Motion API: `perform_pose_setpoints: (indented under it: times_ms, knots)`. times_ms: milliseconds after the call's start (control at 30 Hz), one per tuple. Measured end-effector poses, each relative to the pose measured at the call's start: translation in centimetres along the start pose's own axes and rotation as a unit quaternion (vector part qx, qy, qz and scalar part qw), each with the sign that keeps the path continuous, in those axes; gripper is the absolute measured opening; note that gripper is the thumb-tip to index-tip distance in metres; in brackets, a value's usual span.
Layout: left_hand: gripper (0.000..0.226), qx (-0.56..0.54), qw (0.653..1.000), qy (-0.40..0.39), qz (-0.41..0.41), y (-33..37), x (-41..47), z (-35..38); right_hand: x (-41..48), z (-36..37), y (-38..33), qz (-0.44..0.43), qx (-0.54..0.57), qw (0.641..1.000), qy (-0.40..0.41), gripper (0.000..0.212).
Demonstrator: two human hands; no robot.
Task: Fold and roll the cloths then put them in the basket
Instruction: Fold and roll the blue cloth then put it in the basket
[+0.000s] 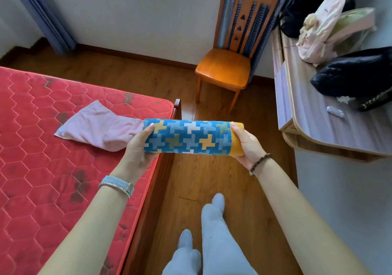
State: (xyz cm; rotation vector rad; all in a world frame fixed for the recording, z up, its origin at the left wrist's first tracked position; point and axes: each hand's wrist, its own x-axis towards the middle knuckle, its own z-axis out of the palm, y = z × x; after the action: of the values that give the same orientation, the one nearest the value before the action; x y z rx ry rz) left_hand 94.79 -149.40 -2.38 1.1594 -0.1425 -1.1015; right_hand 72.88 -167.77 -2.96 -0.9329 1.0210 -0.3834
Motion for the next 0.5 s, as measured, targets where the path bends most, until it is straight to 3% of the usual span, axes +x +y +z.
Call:
perform_pose_setpoints:
  times_ms: [167, 500]
  knots:
    - [0.037, -0.014, 1.000, 0.023, -0.001, 1.1, 5.2, 1.4, 6.3, 0.2, -3.1, 0.003, -0.023, 1.000, -0.012, 0.045]
    - [0.046, -0.040, 0.995, 0.090, 0.011, 4.4, 17.9, 6.9, 20.1, -0.8, -13.2, 0.007, -0.048, 0.997, -0.060, 0.045]
